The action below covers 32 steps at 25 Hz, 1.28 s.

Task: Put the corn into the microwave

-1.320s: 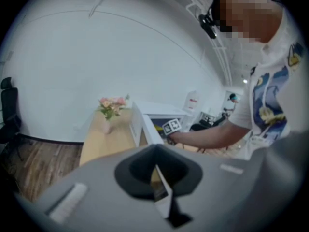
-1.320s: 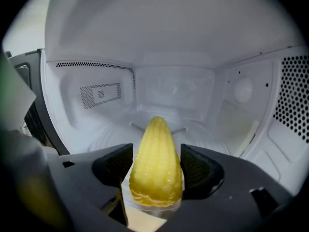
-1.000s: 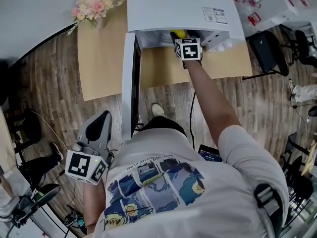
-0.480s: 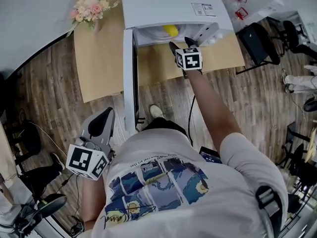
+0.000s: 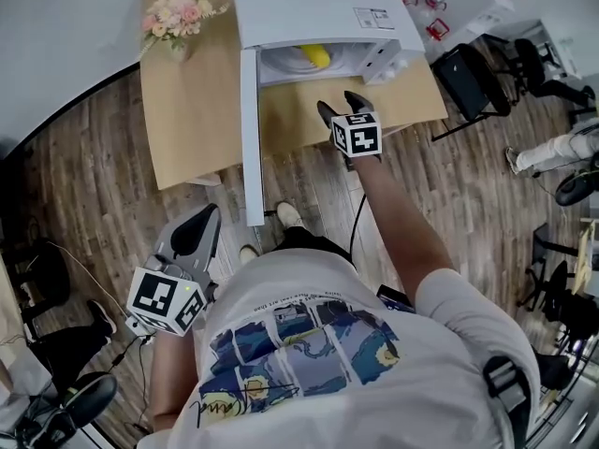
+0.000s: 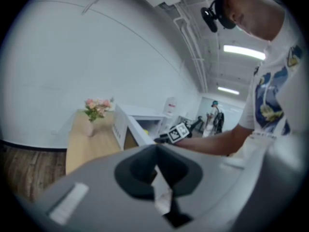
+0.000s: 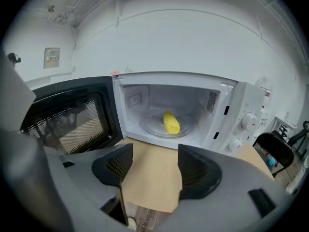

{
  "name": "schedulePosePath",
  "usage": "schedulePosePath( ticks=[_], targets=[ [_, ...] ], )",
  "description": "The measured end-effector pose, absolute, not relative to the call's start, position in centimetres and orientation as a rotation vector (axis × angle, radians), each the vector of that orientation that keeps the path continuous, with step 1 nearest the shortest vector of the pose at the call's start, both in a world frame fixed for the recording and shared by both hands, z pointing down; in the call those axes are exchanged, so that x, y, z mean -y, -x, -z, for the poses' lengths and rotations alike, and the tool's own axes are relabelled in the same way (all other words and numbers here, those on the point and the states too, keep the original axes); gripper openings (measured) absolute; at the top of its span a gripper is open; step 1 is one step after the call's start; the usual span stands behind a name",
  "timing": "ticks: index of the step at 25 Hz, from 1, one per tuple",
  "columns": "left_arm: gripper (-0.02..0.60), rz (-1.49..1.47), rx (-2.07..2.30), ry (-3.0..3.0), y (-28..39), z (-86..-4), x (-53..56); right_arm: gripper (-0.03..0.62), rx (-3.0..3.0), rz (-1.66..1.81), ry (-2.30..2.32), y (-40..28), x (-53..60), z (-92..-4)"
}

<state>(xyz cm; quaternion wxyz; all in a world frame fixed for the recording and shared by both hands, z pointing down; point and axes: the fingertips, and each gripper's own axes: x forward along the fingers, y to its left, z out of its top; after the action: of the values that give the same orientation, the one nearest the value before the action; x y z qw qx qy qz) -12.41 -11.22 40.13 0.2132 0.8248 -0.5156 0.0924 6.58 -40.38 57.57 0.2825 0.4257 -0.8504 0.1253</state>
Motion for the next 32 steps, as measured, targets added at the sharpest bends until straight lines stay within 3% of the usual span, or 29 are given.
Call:
schedulePosePath(
  ticks=[27,32],
  targets=[
    [0.009,-0.257,1.291,-2.39,15.8,-41.5,-0.8,0.269,2.394,-0.293,-1.14,-4.9,16.9,-48.4],
    [0.009,-0.265,1.235,-2.435,15.2,-41.5,-1.5,0.188,2.43,-0.227,-1.12,-4.2,12.0,-47.1]
  ],
)
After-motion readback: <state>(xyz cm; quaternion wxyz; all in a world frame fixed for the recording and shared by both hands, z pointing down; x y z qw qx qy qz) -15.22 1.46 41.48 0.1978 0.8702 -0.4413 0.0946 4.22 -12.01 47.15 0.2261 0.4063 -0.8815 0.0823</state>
